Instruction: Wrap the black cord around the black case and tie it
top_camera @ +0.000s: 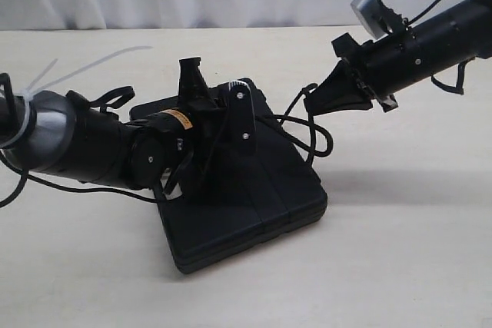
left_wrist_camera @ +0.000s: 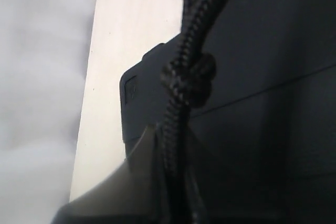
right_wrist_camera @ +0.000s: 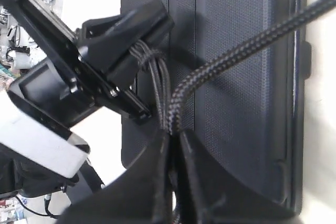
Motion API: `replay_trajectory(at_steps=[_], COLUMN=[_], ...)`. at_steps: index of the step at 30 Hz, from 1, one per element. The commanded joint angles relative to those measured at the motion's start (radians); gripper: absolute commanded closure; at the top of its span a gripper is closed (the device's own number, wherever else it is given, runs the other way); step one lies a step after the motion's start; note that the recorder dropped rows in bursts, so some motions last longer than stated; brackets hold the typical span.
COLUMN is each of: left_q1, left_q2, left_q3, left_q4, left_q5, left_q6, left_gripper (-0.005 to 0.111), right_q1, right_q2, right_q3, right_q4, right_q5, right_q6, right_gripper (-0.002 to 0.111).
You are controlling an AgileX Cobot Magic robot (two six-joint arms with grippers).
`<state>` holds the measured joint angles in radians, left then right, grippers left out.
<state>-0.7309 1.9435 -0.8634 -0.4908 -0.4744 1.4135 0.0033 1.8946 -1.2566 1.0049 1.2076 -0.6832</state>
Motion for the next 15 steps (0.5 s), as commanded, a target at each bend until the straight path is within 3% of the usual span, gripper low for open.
replay_trajectory(at_steps=[1,6,12,15], left_q1=[-0.008,-0.009,-0.015,-0.015], left_q2=[0.005,0.005,0.005,0.005], left_q3=[0.001,0.001,0.001,0.0], left_q4=[0.009,-0.076,0.031,-0.002], left_q5=[0.009,-0.126,-0.053,-0.072], left_q6=[-0.015,-0.054,-0.063,-0.076], left_gripper=[0.107,0.107,0.107,0.107], right_q1=[-0.002,-0.002,-0.002,-0.002], right_q2=[-0.006,-0.006,-0.006,-0.006], right_q3=[-0.005,-0.005,-0.005,-0.005], right_q4=[0.0,0.0,0.0,0.0], right_q5=[0.013,0.013,0.013,0.013], right_q6=[-0.016,-0.016,-0.02,-0.02], right_gripper=[0.104,0.104,0.104,0.104])
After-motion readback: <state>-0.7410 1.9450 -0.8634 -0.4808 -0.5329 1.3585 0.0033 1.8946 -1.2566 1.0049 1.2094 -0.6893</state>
